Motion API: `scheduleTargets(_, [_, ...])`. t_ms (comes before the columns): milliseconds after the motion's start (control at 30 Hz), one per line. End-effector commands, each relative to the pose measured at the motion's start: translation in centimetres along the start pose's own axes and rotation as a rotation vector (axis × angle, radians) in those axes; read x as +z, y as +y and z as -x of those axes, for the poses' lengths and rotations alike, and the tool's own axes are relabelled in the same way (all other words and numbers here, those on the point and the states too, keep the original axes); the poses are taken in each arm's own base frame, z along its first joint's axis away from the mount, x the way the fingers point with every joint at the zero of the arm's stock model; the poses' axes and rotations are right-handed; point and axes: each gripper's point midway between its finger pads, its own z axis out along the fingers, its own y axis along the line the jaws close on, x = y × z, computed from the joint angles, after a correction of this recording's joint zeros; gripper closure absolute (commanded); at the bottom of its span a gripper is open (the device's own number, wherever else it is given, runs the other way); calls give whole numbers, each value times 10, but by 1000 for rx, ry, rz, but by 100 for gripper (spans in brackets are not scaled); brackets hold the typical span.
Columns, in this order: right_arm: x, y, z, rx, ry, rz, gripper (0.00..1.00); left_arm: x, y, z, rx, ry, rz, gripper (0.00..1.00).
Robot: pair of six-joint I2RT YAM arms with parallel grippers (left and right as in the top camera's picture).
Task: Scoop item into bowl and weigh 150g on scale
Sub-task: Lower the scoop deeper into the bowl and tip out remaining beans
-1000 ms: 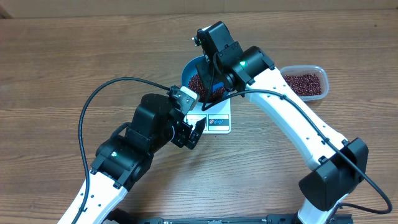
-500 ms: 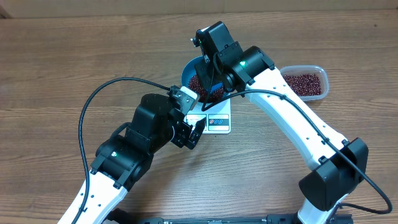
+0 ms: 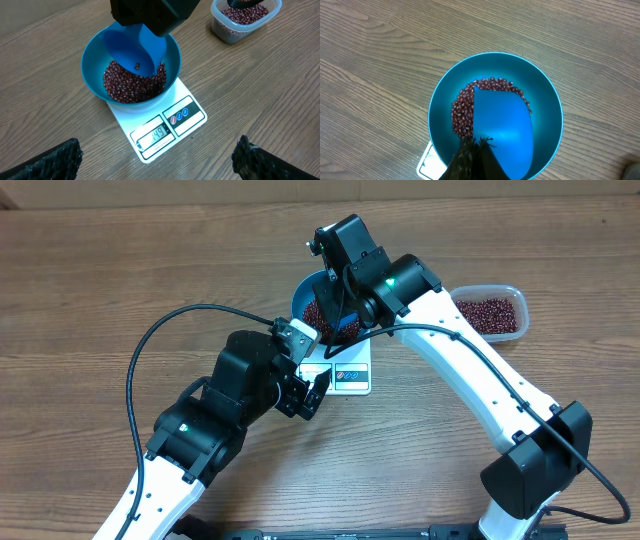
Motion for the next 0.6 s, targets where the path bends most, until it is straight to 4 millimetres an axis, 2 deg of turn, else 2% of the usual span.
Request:
scheduleTargets(0, [-31,1,22,8,-92,5,96,2,1,-3,-8,9,1,1])
scheduleTargets(167, [-31,-9,24,10,-100,-50,96,2,1,-3,-8,9,1,1])
scheduleTargets(400, [-38,-41,37,28,-167,-242,96,2,1,-3,-8,8,1,0])
scheduleTargets(567, [-37,-33,32,9,-147,-234,96,2,1,-3,-8,8,1,1])
